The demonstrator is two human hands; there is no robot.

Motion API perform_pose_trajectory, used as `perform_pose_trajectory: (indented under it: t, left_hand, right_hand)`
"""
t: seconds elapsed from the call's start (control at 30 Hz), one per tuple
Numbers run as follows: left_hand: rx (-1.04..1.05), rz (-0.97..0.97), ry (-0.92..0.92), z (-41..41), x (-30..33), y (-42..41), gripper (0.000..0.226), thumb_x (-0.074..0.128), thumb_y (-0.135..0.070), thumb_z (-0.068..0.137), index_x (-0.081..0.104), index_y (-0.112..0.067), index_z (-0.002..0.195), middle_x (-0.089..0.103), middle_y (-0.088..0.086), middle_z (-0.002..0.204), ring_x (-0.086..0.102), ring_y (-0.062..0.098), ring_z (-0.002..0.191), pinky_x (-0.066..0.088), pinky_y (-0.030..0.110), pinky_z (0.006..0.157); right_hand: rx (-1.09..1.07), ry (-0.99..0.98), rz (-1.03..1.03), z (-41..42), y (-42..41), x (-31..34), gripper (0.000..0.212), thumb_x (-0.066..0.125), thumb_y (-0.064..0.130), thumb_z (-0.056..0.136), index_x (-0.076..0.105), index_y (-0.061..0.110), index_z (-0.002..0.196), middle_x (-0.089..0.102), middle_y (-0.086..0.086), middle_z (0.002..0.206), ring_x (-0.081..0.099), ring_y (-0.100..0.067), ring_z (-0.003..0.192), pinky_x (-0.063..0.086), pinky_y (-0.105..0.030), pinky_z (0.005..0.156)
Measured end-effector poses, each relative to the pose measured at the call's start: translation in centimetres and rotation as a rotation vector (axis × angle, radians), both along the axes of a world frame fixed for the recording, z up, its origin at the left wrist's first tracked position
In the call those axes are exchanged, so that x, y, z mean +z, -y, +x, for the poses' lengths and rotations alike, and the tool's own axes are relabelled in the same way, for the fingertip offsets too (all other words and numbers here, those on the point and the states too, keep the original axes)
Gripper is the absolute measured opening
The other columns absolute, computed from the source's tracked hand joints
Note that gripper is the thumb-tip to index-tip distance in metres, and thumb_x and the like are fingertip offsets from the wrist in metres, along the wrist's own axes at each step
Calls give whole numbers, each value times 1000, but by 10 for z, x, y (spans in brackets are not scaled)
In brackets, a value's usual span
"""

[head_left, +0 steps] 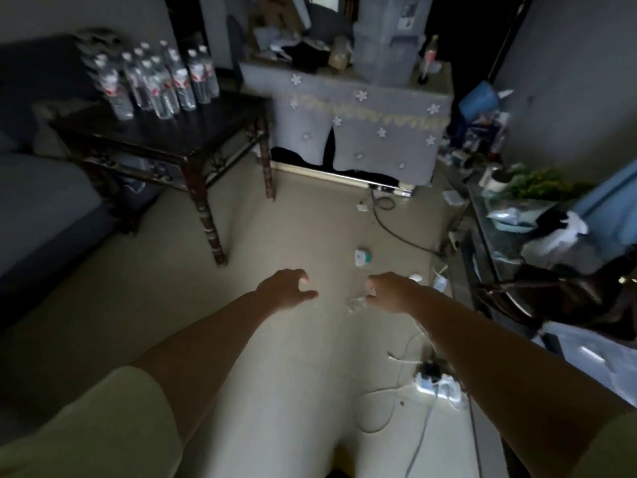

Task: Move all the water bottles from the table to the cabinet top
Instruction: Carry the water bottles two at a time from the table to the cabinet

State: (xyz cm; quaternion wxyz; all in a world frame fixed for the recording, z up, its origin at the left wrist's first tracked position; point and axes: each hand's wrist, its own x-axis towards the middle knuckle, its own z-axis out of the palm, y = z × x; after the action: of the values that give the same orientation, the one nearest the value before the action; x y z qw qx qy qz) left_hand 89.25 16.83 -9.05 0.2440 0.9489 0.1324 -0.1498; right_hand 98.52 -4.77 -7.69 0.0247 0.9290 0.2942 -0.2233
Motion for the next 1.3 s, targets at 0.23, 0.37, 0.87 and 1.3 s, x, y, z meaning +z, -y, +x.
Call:
perform_pose_trajectory:
  t: [0.23, 0.37, 0.87, 1.3]
  left_hand:
    - [193, -13, -15, 72, 2, -65, 50, 60, -51, 87, 55, -19, 125, 56, 5, 130, 51, 21, 123, 41, 34, 102]
    - [302, -37, -23, 98, -1, -124, 49, 61, -50, 87, 57, -18, 123, 58, 6, 128, 53, 23, 119, 43, 34, 100]
    - [357, 9, 1, 257, 24, -376, 43, 59, -45, 90, 59, -15, 120, 60, 6, 126, 55, 23, 117, 41, 30, 94]
    - [450, -18, 18, 484, 8, -469, 47, 60, -45, 90, 58, -12, 124, 60, 8, 128, 54, 23, 120, 38, 29, 100]
  right_hand:
    - [159, -22, -31, 123, -93, 12, 40, 47, 33, 96, 54, 4, 124, 58, -16, 128, 56, -29, 118, 47, -34, 96]
    - [227, -33, -12, 167, -160, 0, 36, 49, 33, 95, 56, 9, 120, 60, -14, 126, 58, -28, 115, 47, -32, 93]
    - [284, -54, 75, 323, -419, 15, 42, 48, 35, 96, 52, 12, 131, 55, -11, 134, 53, -28, 122, 45, -35, 101]
    - [307, -86, 97, 569, -516, 9, 41, 53, 32, 94, 54, 12, 130, 60, -12, 130, 57, -26, 118, 46, -32, 99]
